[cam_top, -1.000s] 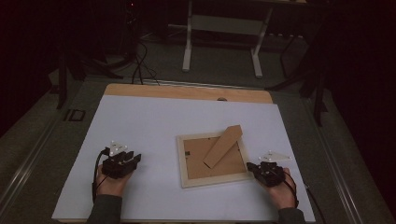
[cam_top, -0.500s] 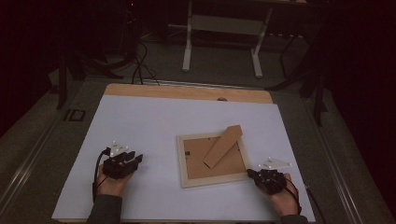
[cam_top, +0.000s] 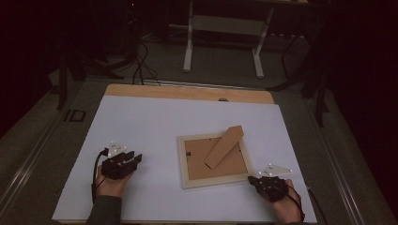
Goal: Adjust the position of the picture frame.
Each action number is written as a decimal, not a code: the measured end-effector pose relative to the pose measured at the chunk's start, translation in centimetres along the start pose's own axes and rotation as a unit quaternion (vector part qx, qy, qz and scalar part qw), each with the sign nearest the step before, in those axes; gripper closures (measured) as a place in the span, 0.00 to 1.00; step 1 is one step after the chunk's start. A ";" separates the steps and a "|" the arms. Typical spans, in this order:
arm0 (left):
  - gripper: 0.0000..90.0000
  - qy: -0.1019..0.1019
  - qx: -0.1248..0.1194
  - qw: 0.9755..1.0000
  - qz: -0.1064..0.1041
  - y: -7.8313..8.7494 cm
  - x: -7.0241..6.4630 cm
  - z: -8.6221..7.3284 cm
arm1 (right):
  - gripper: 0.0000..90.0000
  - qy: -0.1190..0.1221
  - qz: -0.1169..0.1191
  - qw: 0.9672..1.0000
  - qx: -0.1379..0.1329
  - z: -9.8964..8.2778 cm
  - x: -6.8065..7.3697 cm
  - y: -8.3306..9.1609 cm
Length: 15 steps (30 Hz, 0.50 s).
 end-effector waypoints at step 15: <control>0.71 -0.005 0.006 1.000 0.002 -0.2 -0.1 -0.1 | 1.00 -0.014 -0.002 1.000 -0.004 -0.3 -0.4 0.0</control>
Point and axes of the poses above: each handheld gripper's, and its own axes: y roughly backward along the jaws, z roughly out of its top, x roughly to its left, the point moved 6 cm from there along -y, roughly forward along the jaws, and after that the axes turned 13 degrees about y, right-handed, at the moved point
